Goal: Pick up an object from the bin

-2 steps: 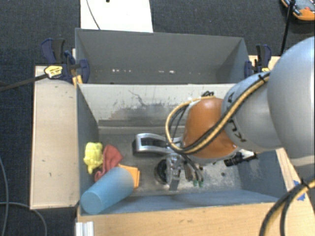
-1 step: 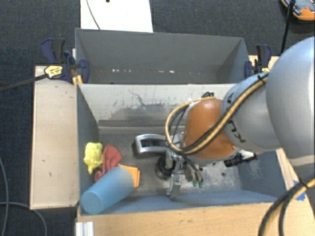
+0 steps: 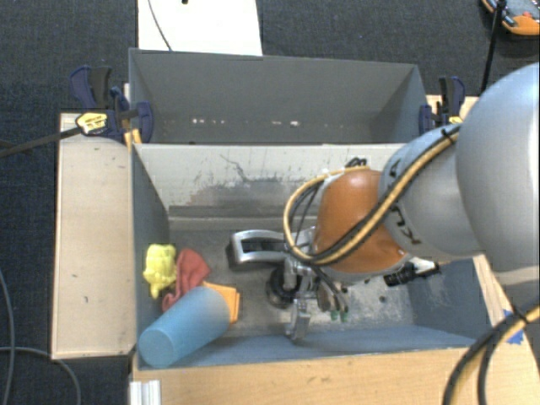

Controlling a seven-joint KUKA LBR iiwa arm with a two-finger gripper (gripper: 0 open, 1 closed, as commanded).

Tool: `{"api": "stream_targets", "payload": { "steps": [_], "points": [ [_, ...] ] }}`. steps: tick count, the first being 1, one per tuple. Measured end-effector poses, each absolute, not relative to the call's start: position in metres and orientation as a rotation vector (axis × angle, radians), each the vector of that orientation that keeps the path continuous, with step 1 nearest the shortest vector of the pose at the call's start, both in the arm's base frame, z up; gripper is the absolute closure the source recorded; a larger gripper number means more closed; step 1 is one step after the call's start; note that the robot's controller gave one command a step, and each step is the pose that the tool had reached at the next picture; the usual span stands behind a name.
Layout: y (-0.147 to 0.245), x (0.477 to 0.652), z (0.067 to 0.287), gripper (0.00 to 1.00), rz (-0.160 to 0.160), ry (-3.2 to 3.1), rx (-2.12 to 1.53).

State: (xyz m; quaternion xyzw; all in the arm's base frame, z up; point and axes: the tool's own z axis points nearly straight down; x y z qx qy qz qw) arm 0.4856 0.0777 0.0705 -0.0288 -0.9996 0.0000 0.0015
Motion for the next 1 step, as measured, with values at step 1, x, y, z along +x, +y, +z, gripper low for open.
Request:
{"api": "stream_targets", "payload": {
  "steps": [1],
  "points": [
    [0.0696,0.5202,0.0723,1.0,0.0,-3.129,-0.226]
  ]
}}
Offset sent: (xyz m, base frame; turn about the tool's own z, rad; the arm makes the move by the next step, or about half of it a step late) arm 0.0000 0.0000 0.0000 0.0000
